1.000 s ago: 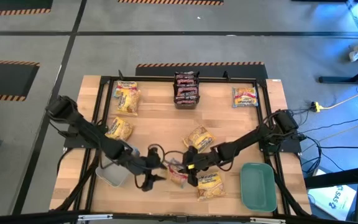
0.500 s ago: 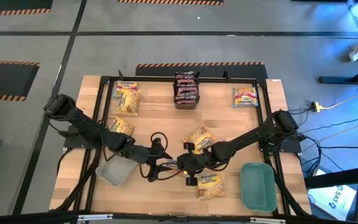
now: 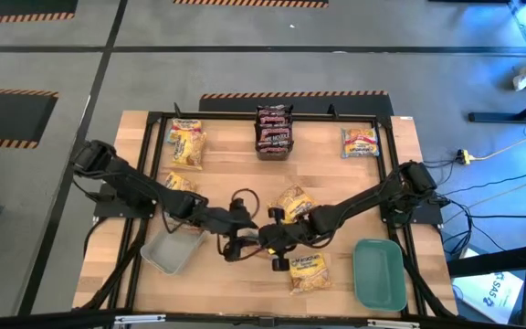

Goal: Sort Maruchan noodles
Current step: Put the bottom blue noodle pack into the gray bin

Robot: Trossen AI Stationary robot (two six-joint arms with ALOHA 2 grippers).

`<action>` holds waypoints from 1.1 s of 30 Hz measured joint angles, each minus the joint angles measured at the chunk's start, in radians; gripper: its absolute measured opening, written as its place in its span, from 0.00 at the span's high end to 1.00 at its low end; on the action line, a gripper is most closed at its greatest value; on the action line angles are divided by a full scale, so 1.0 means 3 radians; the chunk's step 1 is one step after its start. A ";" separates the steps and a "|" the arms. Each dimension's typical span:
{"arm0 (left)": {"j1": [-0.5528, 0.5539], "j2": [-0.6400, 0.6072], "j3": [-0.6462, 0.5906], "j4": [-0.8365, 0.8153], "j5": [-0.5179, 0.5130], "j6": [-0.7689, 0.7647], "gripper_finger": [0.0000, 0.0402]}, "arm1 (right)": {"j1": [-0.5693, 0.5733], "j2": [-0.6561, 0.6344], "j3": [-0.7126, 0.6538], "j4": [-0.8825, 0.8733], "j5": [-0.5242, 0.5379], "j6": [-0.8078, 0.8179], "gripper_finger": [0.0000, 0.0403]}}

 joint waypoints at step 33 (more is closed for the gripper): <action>-0.0018 0.0613 0.0982 -0.1376 -0.0055 0.0156 0.73 | 0.0016 -0.0045 0.0004 -0.0234 -0.0063 0.0323 0.71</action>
